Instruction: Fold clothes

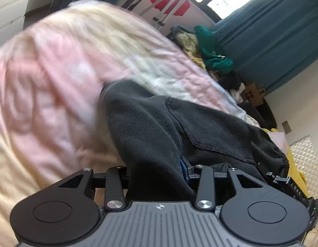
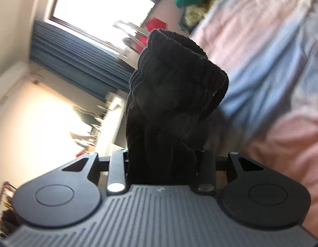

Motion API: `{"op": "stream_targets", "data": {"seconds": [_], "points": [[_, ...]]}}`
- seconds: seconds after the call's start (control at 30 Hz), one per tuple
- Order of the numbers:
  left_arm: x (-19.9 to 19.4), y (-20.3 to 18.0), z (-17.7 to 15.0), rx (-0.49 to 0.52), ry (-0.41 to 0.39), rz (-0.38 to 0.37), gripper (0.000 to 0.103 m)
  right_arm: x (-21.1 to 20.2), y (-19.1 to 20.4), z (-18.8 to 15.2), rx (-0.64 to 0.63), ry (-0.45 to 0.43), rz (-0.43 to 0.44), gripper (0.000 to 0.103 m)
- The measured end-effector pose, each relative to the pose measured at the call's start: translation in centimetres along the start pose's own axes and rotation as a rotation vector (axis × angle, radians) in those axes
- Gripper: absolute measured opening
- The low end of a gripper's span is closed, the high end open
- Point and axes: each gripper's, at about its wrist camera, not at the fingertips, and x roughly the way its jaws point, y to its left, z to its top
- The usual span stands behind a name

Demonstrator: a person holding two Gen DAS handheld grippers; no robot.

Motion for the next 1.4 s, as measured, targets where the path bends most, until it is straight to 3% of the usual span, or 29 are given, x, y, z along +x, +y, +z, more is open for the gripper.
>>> {"op": "stream_targets", "data": {"seconds": [0.17,0.37,0.5,0.57,0.63,0.73,0.83,0.9,1.0,1.17,1.4], "points": [[-0.4,-8.5,3.9,0.161,-0.019,-0.012,0.041,-3.0,0.2,4.4,0.042,-0.106,0.102,0.040],[5.1,-19.7,5.8,0.347,-0.078,-0.088,0.041,-6.8,-2.8,10.5,0.051,-0.307,0.141,0.040],[11.6,-25.0,5.8,0.373,-0.112,-0.197,0.041,-8.6,-7.0,14.1,0.051,-0.461,0.141,0.040],[15.8,-26.9,5.5,0.381,-0.106,-0.245,0.041,-9.3,-9.6,15.1,0.031,-0.531,0.140,0.040],[20.3,-27.9,4.7,0.412,-0.073,-0.271,0.041,-9.1,-13.5,14.5,0.096,-0.553,0.099,0.040],[28.3,-27.8,2.8,0.493,0.031,-0.260,0.042,-8.7,-19.4,13.5,0.203,-0.578,0.032,0.040],[34.6,-26.4,0.6,0.527,0.114,-0.188,0.045,-8.0,-24.9,12.3,0.328,-0.572,-0.033,0.040],[35.8,-24.8,-0.4,0.524,0.106,-0.212,0.054,-7.8,-26.6,11.2,0.382,-0.548,-0.028,0.039],[36.8,-23.0,-1.0,0.515,0.108,-0.236,0.056,-8.1,-26.3,11.3,0.365,-0.540,-0.045,0.040],[35.7,-23.6,-0.8,0.591,0.118,-0.173,0.064,-9.7,-24.9,10.6,0.374,-0.541,-0.115,0.043],[27.2,-24.3,-1.0,0.689,0.075,-0.065,0.070,-12.2,-22.8,9.2,0.405,-0.548,-0.230,0.049]]}}
